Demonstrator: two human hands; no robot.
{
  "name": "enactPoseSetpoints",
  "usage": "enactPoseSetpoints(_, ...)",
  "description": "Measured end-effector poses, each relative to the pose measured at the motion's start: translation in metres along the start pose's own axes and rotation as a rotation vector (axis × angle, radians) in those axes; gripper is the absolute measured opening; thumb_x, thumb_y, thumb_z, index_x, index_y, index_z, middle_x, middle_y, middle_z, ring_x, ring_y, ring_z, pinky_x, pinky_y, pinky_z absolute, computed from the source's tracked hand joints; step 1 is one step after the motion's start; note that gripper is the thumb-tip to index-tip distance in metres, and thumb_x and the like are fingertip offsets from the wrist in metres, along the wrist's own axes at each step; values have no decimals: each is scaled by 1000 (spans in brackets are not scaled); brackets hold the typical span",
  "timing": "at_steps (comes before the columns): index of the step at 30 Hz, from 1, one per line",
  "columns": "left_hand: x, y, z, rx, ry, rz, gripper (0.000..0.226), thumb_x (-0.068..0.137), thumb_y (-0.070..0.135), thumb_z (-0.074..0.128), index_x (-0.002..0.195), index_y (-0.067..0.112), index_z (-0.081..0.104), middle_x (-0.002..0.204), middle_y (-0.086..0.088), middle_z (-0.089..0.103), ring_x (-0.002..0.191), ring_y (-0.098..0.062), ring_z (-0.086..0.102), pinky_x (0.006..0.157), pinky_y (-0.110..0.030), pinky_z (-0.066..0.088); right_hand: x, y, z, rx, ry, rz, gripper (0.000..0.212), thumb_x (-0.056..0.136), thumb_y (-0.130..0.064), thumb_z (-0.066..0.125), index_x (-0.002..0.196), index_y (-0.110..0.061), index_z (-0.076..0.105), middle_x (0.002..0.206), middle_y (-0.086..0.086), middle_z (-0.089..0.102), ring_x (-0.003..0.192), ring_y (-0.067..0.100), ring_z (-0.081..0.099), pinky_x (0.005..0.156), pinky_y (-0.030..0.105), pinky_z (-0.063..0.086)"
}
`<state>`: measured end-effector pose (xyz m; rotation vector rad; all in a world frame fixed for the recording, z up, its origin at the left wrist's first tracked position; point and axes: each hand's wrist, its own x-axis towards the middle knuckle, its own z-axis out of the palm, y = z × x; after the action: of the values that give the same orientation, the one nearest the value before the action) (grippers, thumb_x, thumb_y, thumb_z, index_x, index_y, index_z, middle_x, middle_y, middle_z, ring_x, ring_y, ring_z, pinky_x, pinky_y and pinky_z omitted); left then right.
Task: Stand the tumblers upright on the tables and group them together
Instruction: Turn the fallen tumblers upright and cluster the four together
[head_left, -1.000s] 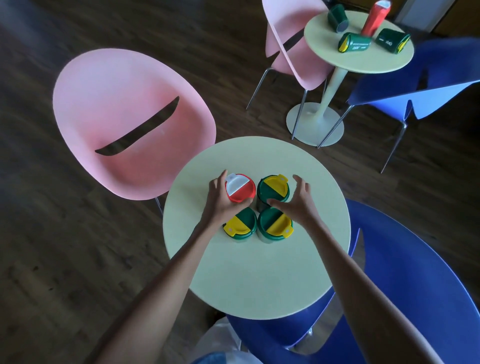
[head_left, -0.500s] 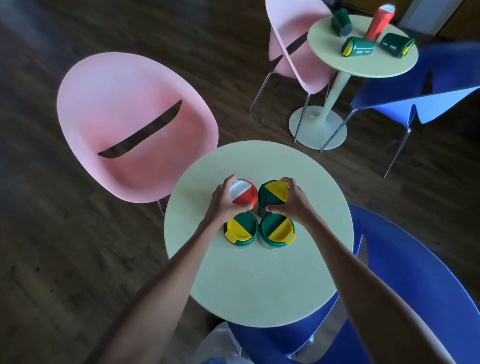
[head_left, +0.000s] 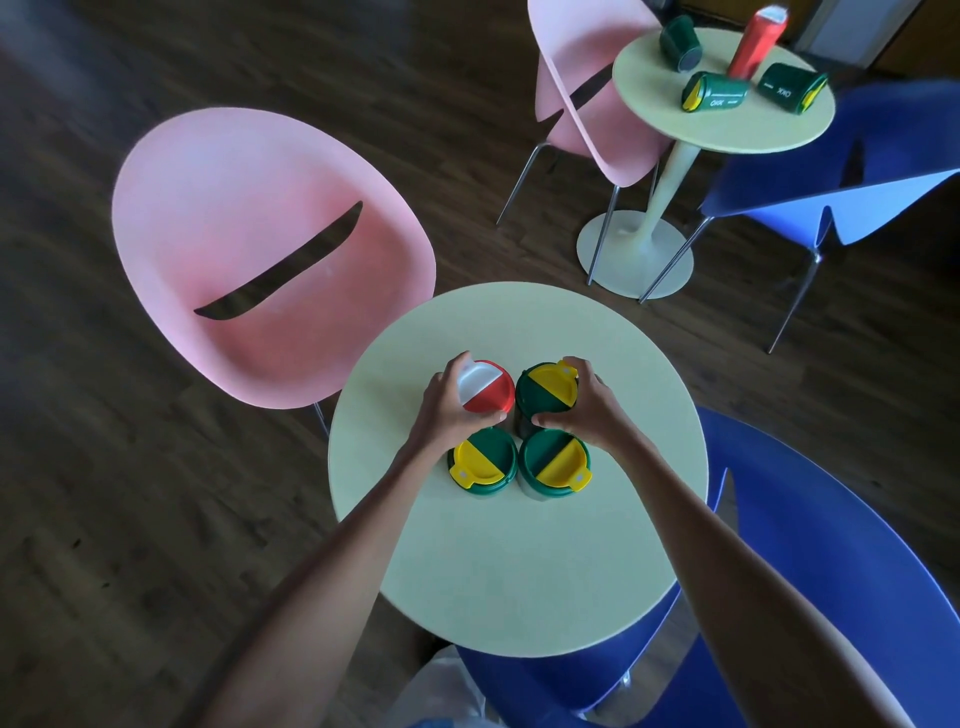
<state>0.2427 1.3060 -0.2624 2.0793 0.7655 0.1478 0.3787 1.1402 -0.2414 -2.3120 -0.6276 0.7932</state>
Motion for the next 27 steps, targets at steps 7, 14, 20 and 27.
enactPoseSetpoints(7,-3,4,-2,-27,10,-63,98,68,40,81,146,19,24,139,-4,45,125,-22,41,90,-29,39,0,0,-7,58,53,45,82,77,-38,74,143,-22,27,140,13,43,125,28,45,86,29,38)
enactPoseSetpoints(14,-55,-1,-16,-253,48,-26,62,75,42,68,130,26,46,117,18,51,116,-10,48,90,-25,43,-35,20,-6,319,158,84,62,84,-43,65,133,-15,40,127,12,53,104,21,58,81,30,45)
enactPoseSetpoints(20,-97,-36,-3,-126,-71,30,103,61,54,76,145,21,27,139,10,38,128,-3,40,102,-32,44,-78,50,27,253,-41,29,93,61,-32,88,136,-18,34,126,-1,49,117,13,48,95,30,45)
enactPoseSetpoints(27,-95,-38,7,-99,-51,76,89,67,34,83,141,21,35,130,10,44,121,-7,46,97,-36,48,-82,54,38,174,51,-54,88,63,-27,86,134,-19,35,123,-2,49,114,16,49,92,30,46)
